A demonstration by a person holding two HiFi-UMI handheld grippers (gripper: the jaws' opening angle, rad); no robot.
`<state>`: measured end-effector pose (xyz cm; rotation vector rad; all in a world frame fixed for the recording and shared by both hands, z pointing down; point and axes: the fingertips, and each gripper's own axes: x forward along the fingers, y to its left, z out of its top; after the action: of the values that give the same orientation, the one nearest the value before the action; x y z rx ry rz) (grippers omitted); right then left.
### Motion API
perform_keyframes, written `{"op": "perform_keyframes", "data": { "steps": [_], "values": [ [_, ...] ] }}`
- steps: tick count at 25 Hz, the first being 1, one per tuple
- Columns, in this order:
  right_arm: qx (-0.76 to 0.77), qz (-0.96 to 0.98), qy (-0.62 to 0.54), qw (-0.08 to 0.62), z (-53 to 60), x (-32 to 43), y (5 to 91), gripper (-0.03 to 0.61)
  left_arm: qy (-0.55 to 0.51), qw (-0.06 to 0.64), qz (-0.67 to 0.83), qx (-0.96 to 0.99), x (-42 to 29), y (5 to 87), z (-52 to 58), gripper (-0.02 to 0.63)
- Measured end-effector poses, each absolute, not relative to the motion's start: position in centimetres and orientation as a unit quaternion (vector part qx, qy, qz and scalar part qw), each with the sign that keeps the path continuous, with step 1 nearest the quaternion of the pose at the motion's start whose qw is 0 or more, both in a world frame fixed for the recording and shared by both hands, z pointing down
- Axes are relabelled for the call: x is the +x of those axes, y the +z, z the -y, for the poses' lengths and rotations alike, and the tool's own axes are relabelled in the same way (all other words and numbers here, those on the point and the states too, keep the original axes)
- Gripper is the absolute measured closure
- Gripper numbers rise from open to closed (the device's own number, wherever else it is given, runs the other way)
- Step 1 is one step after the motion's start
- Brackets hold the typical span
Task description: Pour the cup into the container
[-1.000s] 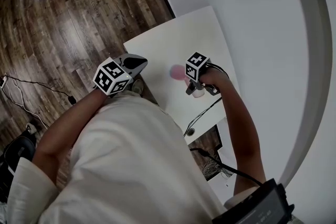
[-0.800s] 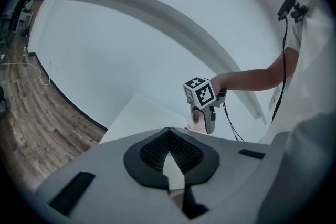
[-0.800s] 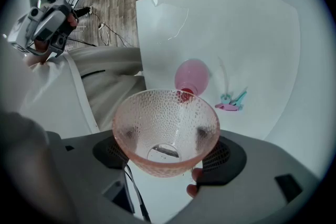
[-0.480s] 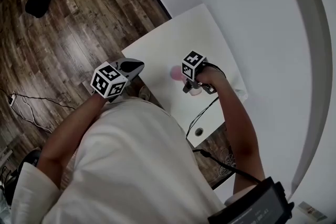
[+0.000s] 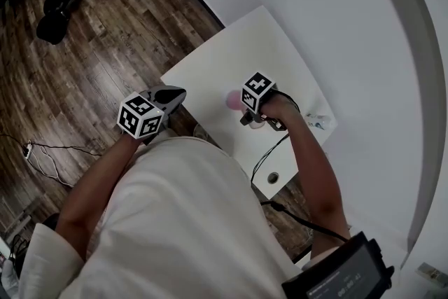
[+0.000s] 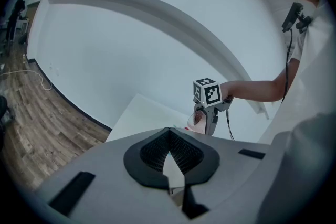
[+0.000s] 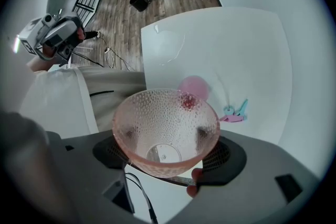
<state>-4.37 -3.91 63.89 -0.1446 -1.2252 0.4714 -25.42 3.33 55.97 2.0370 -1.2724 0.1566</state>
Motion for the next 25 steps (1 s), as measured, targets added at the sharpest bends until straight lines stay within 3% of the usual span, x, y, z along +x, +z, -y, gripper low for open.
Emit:
{"op": "perform_keyframes", "data": {
  "steps": [25],
  "values": [
    [0.005,0.746,0.204,0.634,3.3,-4.5,61.9,0.199,0.089,0.307,0.532,0.784,-19.9,54.7,-1.7,0.604]
  ]
}}
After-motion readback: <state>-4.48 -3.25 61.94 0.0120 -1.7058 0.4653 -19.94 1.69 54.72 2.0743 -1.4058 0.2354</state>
